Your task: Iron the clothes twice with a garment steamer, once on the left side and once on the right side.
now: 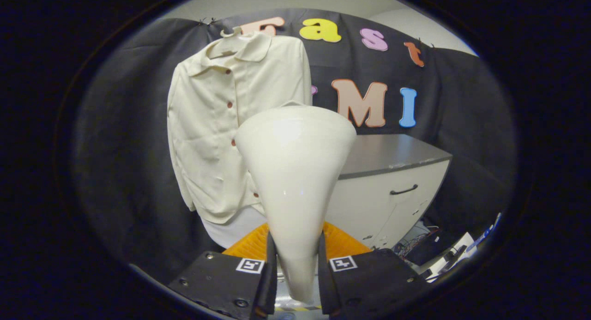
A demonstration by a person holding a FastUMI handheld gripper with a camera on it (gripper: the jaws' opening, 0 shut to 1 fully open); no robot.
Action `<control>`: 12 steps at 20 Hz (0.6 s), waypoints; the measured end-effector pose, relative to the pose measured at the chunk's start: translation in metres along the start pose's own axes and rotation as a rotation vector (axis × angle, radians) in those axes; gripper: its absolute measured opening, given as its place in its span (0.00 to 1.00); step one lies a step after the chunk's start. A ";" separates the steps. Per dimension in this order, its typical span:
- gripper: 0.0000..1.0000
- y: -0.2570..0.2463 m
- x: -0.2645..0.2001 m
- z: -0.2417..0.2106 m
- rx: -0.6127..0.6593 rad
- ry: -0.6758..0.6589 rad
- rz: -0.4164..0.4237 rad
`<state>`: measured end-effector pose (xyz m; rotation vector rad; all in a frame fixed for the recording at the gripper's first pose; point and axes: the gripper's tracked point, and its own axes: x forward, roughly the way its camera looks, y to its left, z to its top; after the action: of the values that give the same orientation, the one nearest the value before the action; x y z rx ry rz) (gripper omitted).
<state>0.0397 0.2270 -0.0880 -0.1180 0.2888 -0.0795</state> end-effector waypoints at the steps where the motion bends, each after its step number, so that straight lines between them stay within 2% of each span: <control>1: 0.37 -0.004 -0.011 0.013 0.005 -0.034 -0.008; 7: 0.37 -0.028 -0.062 0.063 0.003 -0.190 -0.042; 12: 0.37 -0.046 -0.086 0.066 0.000 -0.219 -0.062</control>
<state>-0.0262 0.1965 0.0048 -0.1349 0.0662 -0.1273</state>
